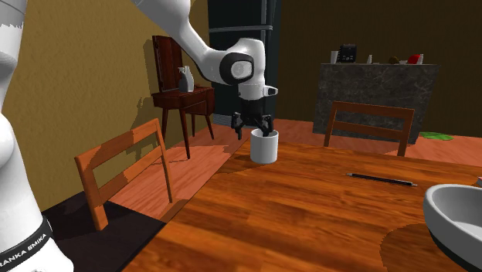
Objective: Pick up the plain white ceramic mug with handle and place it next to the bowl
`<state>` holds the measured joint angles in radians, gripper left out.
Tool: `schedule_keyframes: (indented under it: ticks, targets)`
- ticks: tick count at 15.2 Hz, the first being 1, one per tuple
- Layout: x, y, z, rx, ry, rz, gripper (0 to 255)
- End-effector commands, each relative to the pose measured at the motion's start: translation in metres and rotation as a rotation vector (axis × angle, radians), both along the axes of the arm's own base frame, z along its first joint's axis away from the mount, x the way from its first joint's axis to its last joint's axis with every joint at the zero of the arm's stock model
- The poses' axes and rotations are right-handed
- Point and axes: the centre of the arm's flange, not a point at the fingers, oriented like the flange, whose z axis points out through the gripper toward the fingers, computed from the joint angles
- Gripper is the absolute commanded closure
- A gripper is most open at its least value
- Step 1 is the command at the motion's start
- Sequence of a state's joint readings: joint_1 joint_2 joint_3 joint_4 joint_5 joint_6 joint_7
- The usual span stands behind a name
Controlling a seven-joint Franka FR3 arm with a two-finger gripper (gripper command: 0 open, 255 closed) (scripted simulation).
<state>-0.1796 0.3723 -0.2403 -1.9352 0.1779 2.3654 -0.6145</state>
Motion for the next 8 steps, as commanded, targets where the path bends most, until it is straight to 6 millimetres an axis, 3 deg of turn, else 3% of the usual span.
schedule_keyframes:
  ticks: [1,5,6,8]
  targets:
    - [0.0005,0.0000,-0.0008,0.000,0.000,0.000,0]
    - [0.0005,0.0000,-0.0007,0.000,0.000,0.000,0]
    - [0.0005,0.0000,-0.0007,0.000,0.000,0.000,255]
    - [0.0005,0.0000,-0.0007,0.000,0.000,0.000,255]
